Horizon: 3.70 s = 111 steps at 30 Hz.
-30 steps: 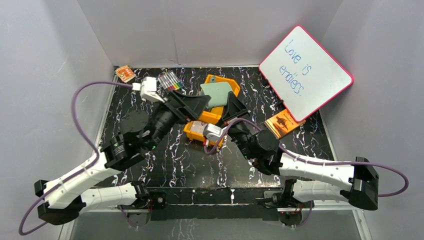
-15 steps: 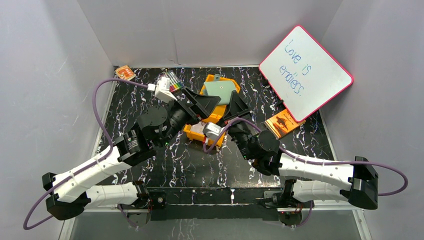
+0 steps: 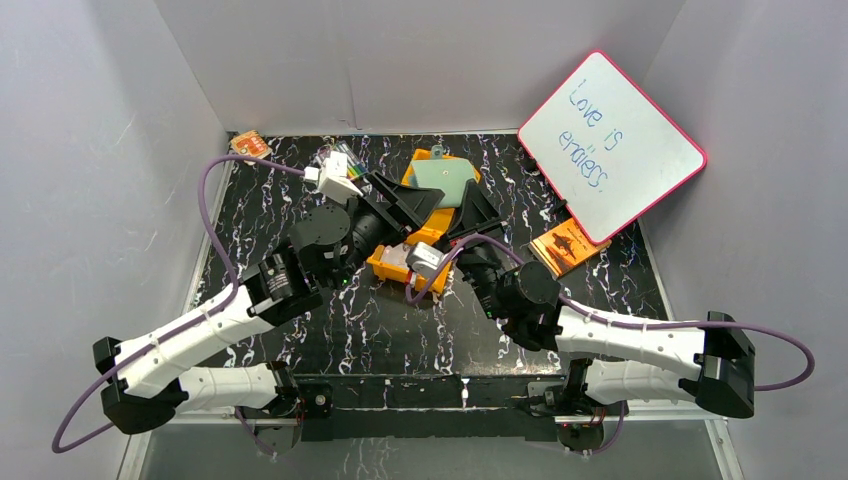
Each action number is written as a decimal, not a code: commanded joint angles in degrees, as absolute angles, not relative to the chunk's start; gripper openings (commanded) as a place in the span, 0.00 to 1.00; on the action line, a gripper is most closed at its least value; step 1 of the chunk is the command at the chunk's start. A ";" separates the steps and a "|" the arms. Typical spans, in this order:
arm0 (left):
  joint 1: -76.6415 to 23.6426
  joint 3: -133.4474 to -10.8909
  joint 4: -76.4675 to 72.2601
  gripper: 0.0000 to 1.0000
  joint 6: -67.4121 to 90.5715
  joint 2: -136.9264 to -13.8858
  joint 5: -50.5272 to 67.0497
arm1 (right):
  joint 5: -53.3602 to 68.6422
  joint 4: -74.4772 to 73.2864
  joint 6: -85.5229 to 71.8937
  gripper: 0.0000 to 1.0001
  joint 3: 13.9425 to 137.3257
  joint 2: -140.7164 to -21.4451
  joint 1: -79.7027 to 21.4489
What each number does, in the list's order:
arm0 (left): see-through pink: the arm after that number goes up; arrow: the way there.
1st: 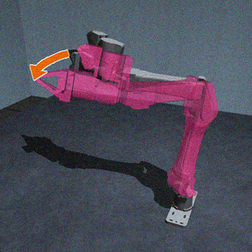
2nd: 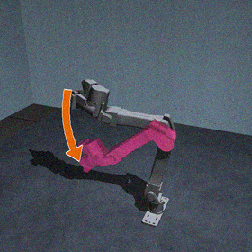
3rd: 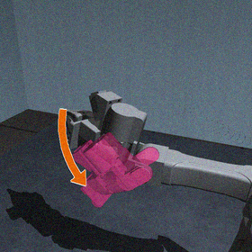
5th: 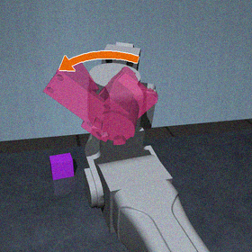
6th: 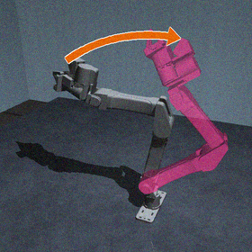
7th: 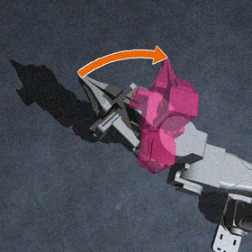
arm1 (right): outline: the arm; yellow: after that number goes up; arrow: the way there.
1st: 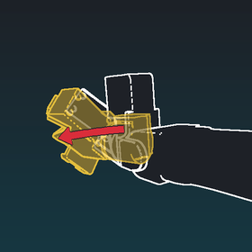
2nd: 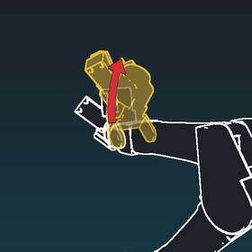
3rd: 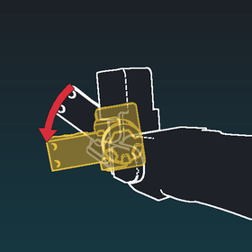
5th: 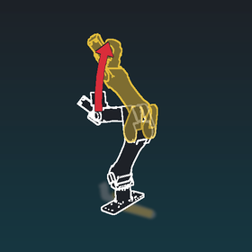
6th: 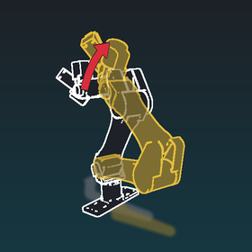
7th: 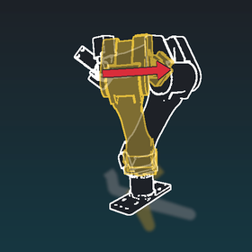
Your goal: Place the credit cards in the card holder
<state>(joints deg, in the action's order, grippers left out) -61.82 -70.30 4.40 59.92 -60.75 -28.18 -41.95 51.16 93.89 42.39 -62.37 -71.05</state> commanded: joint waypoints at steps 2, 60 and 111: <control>-61.66 -73.09 3.62 0.57 61.07 -61.22 -30.34 | -42.51 58.06 95.15 0.00 45.15 -62.37 -71.80; -61.70 -70.60 27.55 0.00 34.35 -43.24 -16.51 | 8.26 -19.28 4.12 0.76 86.88 -64.72 -49.03; -61.70 -69.13 25.61 0.00 31.55 -44.98 14.79 | 39.07 -33.52 -13.71 0.52 74.80 -53.48 -44.39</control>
<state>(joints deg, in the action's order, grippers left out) -61.65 -67.42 27.11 31.90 -46.87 15.42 37.67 -34.24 -13.26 75.11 -54.02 -44.38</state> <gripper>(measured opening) 0.154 0.508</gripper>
